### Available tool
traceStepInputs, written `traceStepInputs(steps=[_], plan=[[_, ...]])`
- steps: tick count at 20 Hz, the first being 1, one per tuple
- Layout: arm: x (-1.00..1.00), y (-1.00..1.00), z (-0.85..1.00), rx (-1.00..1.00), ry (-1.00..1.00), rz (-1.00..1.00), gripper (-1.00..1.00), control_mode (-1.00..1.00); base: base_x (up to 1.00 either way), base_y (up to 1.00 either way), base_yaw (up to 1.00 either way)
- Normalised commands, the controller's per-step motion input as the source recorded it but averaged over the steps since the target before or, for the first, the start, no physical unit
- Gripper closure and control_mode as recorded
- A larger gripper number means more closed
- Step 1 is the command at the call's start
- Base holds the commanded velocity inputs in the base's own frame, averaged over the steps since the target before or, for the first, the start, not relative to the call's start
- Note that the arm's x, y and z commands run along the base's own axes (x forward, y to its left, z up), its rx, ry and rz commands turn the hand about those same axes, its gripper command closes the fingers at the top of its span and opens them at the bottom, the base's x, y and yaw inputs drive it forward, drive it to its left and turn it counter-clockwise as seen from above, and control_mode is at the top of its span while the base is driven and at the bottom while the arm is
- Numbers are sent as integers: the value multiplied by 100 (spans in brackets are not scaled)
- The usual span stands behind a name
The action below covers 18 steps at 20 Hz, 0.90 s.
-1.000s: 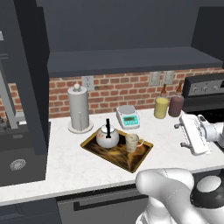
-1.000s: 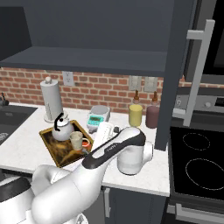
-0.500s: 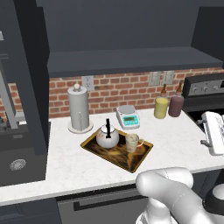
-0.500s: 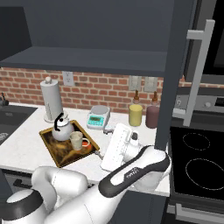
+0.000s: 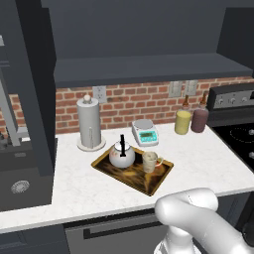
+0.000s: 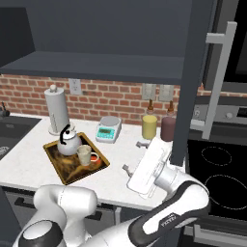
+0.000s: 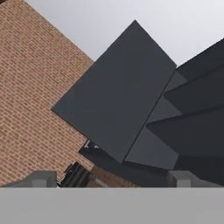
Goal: Pick the kettle from the counter and place it on the tray. Then pick the mug from the cabinet and place it on the tray. Then close the cabinet doors.
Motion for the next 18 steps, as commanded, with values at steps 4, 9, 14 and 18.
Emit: traceStepInputs(steps=[4,9,14,18], plan=[[0,-42,-3,14,0,-20,-100,-100,0,0,0],[0,-49,-4,16,0,-20,-100,-100,0,0,0],[0,-56,6,17,0,-20,-100,-100,0,0,0],[0,-49,0,9,0,-18,-100,-100,0,0,0]])
